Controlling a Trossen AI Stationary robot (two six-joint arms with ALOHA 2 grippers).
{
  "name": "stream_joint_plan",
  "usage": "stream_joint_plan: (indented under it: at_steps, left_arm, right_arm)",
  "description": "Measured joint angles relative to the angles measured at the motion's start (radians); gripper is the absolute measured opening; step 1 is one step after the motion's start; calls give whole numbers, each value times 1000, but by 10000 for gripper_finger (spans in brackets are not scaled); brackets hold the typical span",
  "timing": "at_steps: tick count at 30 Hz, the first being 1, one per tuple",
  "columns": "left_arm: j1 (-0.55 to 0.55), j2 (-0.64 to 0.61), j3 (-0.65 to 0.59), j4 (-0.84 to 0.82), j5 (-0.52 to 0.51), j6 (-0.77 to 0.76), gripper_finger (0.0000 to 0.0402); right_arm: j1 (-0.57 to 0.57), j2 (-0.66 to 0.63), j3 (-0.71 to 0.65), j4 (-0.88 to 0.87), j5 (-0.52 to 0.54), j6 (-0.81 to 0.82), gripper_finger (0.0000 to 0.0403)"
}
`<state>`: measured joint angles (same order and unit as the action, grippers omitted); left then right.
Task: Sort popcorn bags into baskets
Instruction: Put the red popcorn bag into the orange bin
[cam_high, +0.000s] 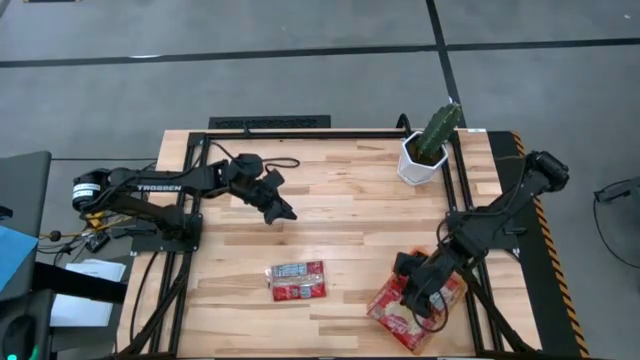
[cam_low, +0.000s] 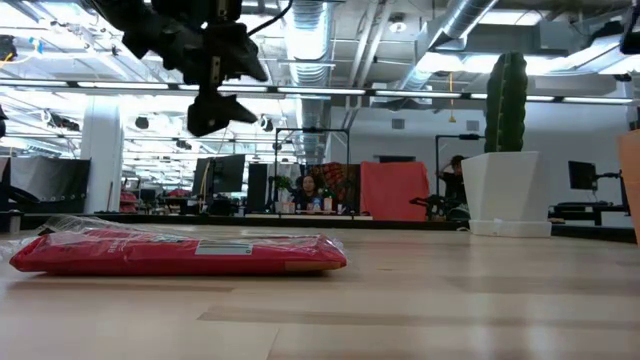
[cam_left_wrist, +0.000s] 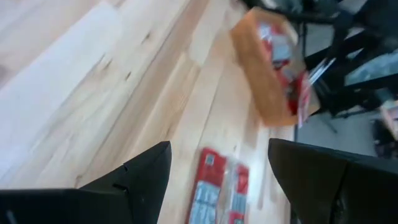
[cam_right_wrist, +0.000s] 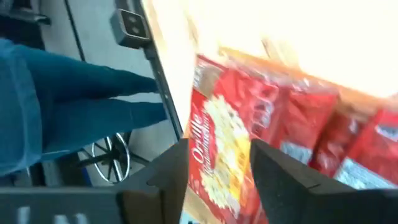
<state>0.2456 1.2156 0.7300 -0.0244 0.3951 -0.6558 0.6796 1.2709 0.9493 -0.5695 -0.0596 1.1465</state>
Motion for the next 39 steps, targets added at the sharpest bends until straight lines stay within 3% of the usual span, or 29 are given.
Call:
stream_joint_plan:
  at_steps: [9,18,24,32,39]
  left_arm:
    - [-61,0,0,-40,-49,-1,256]
    - [-102,0,0,-67,-82,-9,256]
    - [-132,0,0,-106,-121,-7,256]
    - [-252,21,0,-165,-210,74,256]
    - [-434,109,0,-167,-404,207,256]
  right_arm:
    - [-27,126,0,153,-5,-129,74]
    - [-41,229,-1,94,-78,-68,24]
    - [-33,213,-1,65,-74,-35,15]
    - [-35,162,-1,56,-46,-29,42]
    - [-40,117,-1,58,36,-21,39]
